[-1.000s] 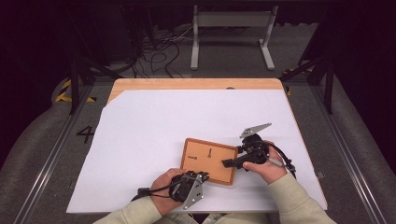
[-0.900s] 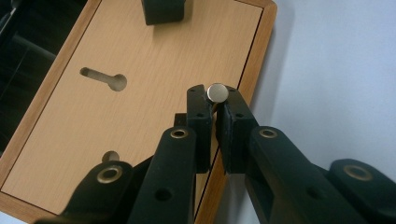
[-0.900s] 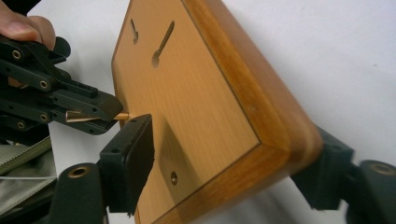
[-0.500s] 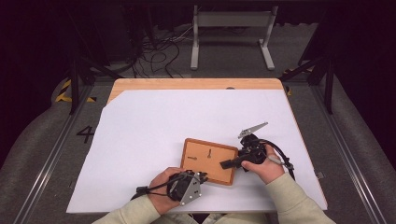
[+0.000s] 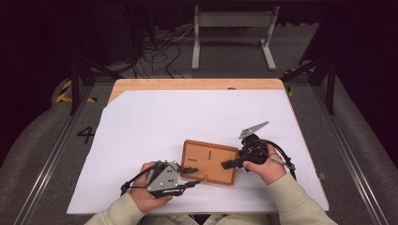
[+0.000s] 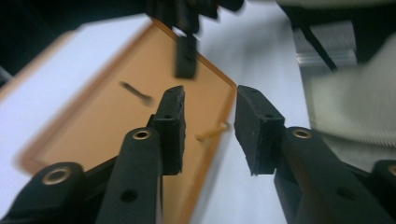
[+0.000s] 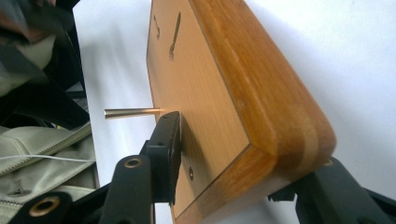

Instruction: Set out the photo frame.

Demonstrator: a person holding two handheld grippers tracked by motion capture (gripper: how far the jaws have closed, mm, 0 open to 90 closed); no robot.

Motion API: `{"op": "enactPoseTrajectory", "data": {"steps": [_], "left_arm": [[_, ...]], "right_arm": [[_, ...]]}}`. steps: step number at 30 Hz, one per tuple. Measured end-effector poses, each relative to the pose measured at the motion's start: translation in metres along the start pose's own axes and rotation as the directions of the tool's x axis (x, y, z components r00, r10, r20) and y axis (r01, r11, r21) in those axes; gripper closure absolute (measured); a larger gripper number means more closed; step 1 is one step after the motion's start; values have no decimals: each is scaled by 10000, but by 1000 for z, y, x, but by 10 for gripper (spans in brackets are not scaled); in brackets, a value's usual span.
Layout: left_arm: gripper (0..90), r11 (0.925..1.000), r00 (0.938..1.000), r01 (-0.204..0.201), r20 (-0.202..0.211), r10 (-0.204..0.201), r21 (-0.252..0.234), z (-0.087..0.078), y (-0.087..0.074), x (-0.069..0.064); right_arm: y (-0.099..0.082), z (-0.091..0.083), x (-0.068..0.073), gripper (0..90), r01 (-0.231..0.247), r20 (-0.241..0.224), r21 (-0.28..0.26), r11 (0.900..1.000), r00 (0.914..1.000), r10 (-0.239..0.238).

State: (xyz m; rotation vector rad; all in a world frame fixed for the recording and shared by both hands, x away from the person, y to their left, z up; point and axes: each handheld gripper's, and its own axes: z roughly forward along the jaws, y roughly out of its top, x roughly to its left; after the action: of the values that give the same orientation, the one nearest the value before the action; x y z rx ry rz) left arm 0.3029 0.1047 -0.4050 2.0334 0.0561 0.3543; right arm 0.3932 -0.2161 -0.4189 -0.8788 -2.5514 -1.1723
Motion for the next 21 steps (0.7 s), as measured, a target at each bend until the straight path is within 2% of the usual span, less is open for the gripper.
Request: {"op": "enactPoseTrajectory", "data": {"steps": [1, 4, 6, 9, 11, 14, 16, 17, 18, 19, 21], "left_arm": [[607, 9995, 9996, 140, -253, -147, -280, -6, 0, 4], [607, 9954, 9939, 542, -916, -614, -793, -23, -4, 18], [608, 9900, 9863, 892, -1286, -1030, -1090, -31, -7, 24], [597, 9780, 9700, 1461, -1724, -1712, -1489, -41, -17, 31], [593, 9730, 9624, 1672, -1878, -1961, -1589, -46, -23, 35], [590, 9618, 9468, 2003, -2154, -2390, -1867, -52, -29, 41], [585, 9557, 9373, 2168, -2312, -2607, -1989, -56, -33, 44], [583, 9548, 9336, 2193, -2410, -2651, -2009, -57, -34, 45], [579, 9528, 9295, 2273, -2471, -2739, -2012, -58, -36, 47], [579, 9514, 9264, 2356, -2501, -2815, -1981, -58, -38, 48], [577, 9510, 9225, 2377, -2605, -2847, -1975, -58, -40, 50]], "right_arm": [[2, 0, 1, 556, 284, 52, -28, 9996, 9996, -284], [4, -1, 2, 556, 553, 126, 9, 9985, 9984, -553], [5, -1, 5, 558, 981, 248, 11, 9952, 9949, -981], [7, -2, 9, 561, 1461, 440, 50, 9893, 9883, -1462], [7, -2, 14, 566, 1987, 610, 71, 9800, 9782, -1987], [8, -3, 20, 568, 2727, 806, 109, 9620, 9587, -2727], [8, -4, 23, 570, 3243, 966, 167, 9458, 9410, -3243], [8, -4, 25, 571, 3584, 1051, 209, 9333, 9276, -3586], [7, -4, 27, 572, 3778, 1115, 243, 9256, 9191, -3780], [7, -4, 29, 574, 3983, 1182, 324, 9167, 9092, -3992], [6, -4, 31, 578, 4242, 1259, 399, 9047, 8961, -4257]]}}
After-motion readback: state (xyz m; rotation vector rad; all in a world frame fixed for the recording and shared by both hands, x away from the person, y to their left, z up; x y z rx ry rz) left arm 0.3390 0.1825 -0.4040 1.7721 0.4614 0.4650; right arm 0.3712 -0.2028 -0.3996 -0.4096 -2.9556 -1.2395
